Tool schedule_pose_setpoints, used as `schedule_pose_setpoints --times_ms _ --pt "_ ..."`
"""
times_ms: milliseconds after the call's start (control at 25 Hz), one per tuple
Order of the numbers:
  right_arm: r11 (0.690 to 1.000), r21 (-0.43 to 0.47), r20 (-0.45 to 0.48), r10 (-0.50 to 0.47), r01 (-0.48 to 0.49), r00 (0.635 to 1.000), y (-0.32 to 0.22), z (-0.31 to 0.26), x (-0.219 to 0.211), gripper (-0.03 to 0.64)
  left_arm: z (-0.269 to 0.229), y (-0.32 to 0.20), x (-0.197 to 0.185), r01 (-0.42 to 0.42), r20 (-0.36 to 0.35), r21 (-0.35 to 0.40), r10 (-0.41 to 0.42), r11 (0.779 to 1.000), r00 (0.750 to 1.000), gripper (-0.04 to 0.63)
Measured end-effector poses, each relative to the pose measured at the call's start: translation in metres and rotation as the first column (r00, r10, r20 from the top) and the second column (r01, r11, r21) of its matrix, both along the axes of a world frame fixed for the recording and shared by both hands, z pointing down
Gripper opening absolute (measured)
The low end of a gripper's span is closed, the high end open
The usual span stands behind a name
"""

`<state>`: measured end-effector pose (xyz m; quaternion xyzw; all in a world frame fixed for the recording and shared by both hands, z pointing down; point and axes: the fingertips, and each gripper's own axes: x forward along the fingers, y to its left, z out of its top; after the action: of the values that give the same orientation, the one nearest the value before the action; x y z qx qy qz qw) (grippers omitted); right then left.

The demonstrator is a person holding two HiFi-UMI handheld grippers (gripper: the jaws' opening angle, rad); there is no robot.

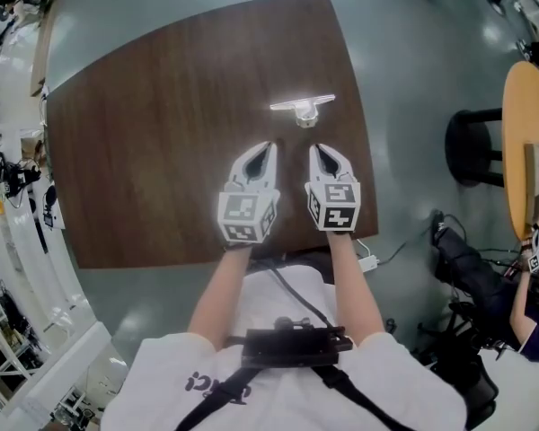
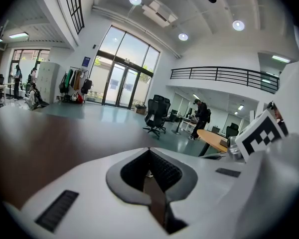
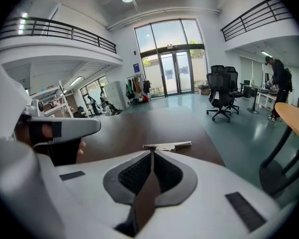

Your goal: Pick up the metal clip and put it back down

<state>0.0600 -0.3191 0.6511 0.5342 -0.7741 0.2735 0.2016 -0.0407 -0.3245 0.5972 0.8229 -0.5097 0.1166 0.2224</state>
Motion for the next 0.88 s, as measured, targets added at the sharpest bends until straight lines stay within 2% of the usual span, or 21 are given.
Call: schedule_pose_setpoints --times_ms 440,880 --pt "0.998 -0.068 -0.04 0.012 -0.015 0.999 -0.04 0.047 0.005 0.081 0.046 -0.03 0.002 0.035 0.018 -0.069 -0.034 0.997 0.999 0.011" --pt "0.991 -0.13 -0.027 0.017 -0.02 0.999 -0.066 0.085 0.002 0.271 0.066 -0.039 -0.01 0.089 0.038 -0.099 -0.085 0.991 0.996 0.011"
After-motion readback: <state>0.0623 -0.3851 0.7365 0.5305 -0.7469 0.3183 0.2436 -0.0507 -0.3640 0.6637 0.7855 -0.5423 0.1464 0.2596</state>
